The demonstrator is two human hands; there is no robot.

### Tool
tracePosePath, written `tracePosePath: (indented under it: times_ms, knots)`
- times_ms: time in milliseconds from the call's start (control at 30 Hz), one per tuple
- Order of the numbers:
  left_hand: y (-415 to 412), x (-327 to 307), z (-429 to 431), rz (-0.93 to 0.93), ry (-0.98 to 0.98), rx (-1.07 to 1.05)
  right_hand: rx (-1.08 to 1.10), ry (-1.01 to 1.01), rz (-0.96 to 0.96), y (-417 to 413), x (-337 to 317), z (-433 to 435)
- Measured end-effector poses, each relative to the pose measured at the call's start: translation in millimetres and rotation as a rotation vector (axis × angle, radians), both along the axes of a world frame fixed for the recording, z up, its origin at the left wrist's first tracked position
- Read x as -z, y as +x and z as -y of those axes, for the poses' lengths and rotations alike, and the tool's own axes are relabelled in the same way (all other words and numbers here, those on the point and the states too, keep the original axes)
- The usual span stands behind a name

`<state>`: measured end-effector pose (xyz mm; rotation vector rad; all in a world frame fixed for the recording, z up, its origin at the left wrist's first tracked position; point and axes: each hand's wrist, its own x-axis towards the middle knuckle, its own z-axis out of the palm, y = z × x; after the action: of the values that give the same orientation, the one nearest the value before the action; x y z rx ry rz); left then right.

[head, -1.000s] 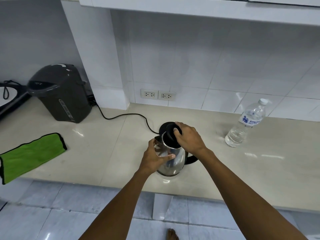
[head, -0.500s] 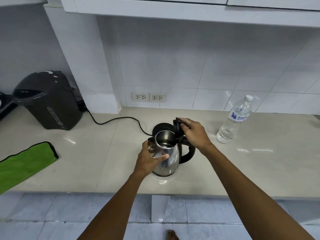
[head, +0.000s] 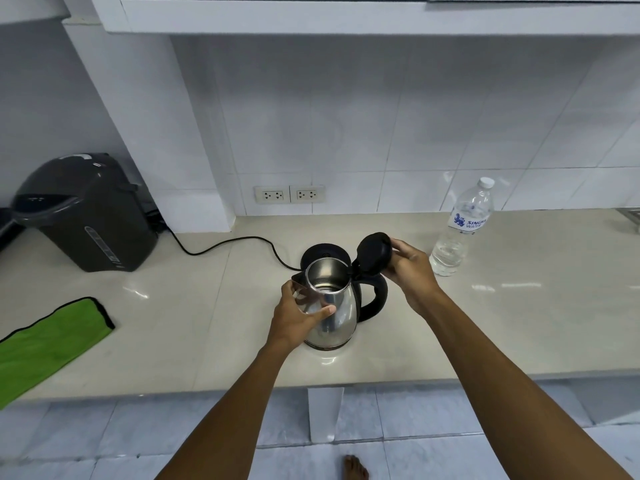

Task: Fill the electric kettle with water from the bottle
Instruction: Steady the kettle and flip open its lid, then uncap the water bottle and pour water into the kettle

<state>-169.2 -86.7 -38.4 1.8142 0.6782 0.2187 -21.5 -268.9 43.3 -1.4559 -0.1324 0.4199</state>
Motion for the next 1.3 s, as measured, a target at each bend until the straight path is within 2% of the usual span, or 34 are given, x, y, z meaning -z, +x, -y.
tracePosePath:
  times_ms: [333, 733, 967, 1033, 1100, 1133, 1233, 1300]
  knots:
    - [0.7, -0.6, -2.1, -0.022, 0.015, 0.015, 0.060, 0.192, -0.172, 3.9, 22.5, 14.0]
    - [-0.1, -3.9, -1.8, -0.050, 0.035, 0.026, 0.055, 0.308, -0.240, 6.8, 32.4, 15.8]
    - [2.3, -15.6, -5.6, -0.096, 0.064, 0.057, 0.054, 0.221, -0.216, 6.1, 20.2, 23.9]
    - [1.2, -24.0, -6.4, -0.094, 0.117, 0.065, 0.053, 0.134, -0.181, 6.1, 11.9, 30.5]
    - [-0.4, -35.1, -8.2, -0.109, 0.245, 0.083, 0.045, -0.059, -0.076, 8.4, 6.0, 38.1]
    - [-0.4, -41.7, -9.1, -0.135, 0.357, 0.107, 0.040, -0.211, 0.041, 10.2, 4.8, 43.0]
    - [1.9, -64.9, -9.1, -0.200, 0.694, 0.221, -0.019, -0.775, 0.557, 8.7, -4.7, 56.6]
    - [5.7, -79.5, -5.5, -0.197, 0.817, 0.294, -0.070, -1.018, 0.704, 1.7, -13.9, 64.5]
